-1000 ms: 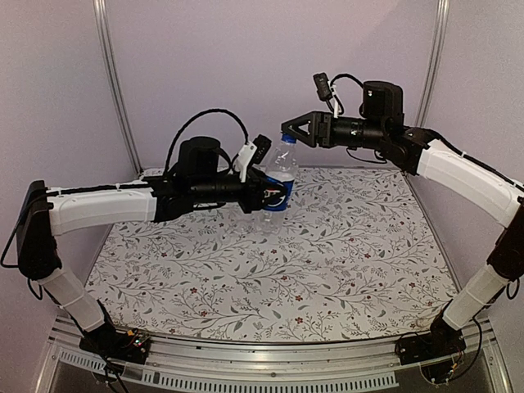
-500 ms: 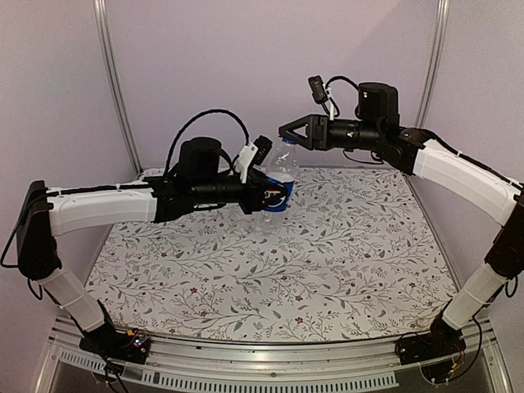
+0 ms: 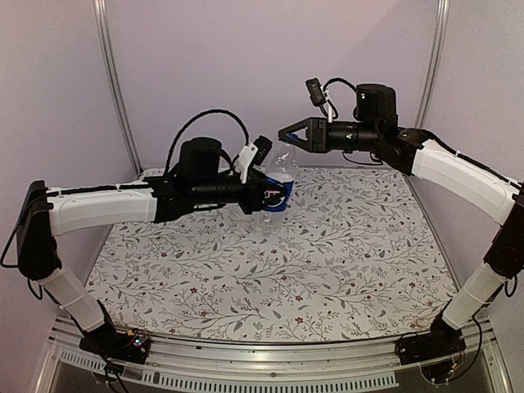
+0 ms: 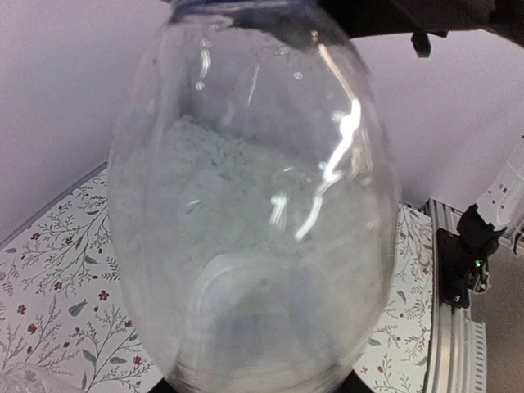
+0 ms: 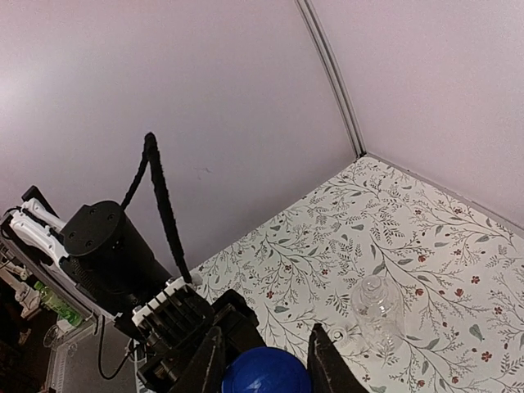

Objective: Unscrew the bottle caps

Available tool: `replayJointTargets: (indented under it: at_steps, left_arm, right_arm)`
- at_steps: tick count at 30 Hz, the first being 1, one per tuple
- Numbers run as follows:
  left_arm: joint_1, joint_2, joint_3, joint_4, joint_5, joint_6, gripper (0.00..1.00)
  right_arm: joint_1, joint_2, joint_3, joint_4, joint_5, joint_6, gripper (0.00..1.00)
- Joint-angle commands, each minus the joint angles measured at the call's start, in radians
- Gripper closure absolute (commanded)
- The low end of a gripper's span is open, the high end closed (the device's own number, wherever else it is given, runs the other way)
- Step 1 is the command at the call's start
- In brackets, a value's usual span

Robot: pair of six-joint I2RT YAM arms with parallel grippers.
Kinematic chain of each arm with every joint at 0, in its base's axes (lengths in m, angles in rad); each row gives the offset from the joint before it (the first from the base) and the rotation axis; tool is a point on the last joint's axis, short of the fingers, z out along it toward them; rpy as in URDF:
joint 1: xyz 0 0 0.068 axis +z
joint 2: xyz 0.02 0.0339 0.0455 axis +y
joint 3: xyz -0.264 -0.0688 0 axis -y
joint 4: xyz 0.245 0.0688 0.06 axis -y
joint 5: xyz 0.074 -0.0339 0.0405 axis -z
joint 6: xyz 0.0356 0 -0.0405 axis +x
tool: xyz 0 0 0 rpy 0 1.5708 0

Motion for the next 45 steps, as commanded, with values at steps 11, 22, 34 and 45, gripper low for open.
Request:
replayJointTargets:
  at_steps: [11,22,34,45]
  left_arm:
    - [0.028,-0.056,-0.065,0.064,0.556,0.031,0.76]
    - [0.054,-0.100,-0.109,0.094,0.780,-0.008,0.77]
    - [0.061,-0.097,-0.109,0.046,0.467,-0.014,0.75]
    - [-0.042,-0.074,-0.066,-0.018,-0.163,-0.007,0.73]
  right_arm:
    - [0.003,-0.010,0.023,-0.018,-0.454,-0.264,1.00]
    - [-0.005,0.019,0.046,-0.057,-0.750,-0.394,0.96]
    - [-0.014,-0.034,0.015,-0.071,-0.419,-0.297,0.26]
    - [-0.001,-0.109,-0.012,-0.033,0.114,0.014,0.01]
